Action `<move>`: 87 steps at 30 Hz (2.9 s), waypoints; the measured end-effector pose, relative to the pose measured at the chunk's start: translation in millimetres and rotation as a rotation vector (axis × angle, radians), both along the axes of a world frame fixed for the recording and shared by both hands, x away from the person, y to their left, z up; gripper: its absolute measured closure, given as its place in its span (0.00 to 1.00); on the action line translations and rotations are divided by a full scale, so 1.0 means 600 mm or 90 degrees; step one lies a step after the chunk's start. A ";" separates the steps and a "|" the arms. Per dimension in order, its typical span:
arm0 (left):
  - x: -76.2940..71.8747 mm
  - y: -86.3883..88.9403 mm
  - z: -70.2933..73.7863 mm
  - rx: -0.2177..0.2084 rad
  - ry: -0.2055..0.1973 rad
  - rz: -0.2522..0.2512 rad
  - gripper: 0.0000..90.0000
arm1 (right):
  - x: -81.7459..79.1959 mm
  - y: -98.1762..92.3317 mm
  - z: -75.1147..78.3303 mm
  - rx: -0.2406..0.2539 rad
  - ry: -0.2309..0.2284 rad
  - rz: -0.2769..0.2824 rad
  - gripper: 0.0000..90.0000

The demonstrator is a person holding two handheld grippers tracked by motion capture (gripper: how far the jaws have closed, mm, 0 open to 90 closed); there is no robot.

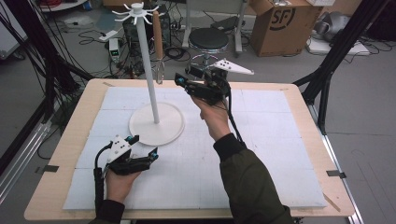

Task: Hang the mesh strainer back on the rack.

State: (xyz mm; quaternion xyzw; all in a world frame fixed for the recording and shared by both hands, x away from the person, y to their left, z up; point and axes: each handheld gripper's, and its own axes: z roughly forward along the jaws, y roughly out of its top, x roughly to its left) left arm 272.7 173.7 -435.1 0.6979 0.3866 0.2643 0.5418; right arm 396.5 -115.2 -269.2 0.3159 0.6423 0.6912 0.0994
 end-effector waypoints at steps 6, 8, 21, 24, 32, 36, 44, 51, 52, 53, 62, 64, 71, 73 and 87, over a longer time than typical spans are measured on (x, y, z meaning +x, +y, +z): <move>0.000 -0.002 -0.001 0.002 -0.002 -0.005 0.18 | -0.029 -0.044 -0.026 -0.028 -0.009 0.004 0.21; -0.001 -0.004 -0.001 -0.002 -0.007 -0.007 0.18 | -0.041 -0.060 -0.035 -0.045 -0.014 -0.005 0.21; -0.002 -0.006 0.001 -0.008 -0.018 -0.008 0.18 | -0.081 -0.151 -0.090 -0.069 0.002 -0.043 0.20; -0.004 -0.008 0.002 -0.015 -0.015 -0.017 0.17 | -0.085 -0.164 -0.100 -0.073 0.008 -0.048 0.19; -0.009 -0.012 0.003 -0.024 -0.021 -0.033 0.17 | -0.101 -0.195 -0.132 -0.123 0.008 -0.062 0.17; -0.008 -0.011 0.003 -0.027 -0.023 -0.036 0.17 | -0.108 -0.212 -0.150 -0.138 0.018 -0.072 0.16; -0.004 -0.010 0.001 -0.038 -0.017 -0.036 0.17 | -0.125 -0.247 -0.179 -0.143 0.025 -0.083 0.15; -0.003 -0.014 -0.001 -0.040 -0.008 -0.054 0.17 | -0.144 -0.268 -0.209 -0.188 0.023 -0.096 0.13; -0.003 -0.014 -0.001 -0.045 -0.006 -0.055 0.17 | -0.146 -0.270 -0.213 -0.193 0.024 -0.098 0.13; -0.002 -0.014 -0.002 -0.049 -0.003 -0.059 0.17 | -0.151 -0.273 -0.219 -0.200 0.024 -0.098 0.13; 0.000 -0.014 -0.001 -0.062 -0.002 -0.084 0.17 | -0.170 -0.296 -0.235 -0.218 0.022 -0.113 0.11; 0.001 -0.014 -0.001 -0.064 0.000 -0.088 0.17 | -0.171 -0.304 -0.238 -0.218 0.027 -0.119 0.11; 0.000 -0.016 0.000 -0.077 -0.001 -0.110 0.17 | -0.174 -0.316 -0.246 -0.217 0.036 -0.135 0.11; 0.000 -0.016 0.000 -0.080 -0.001 -0.112 0.17 | -0.174 -0.316 -0.251 -0.232 0.038 -0.139 0.11; 0.001 -0.018 -0.002 -0.065 0.004 -0.108 0.17 | -0.171 -0.320 -0.260 -0.223 0.048 -0.140 0.11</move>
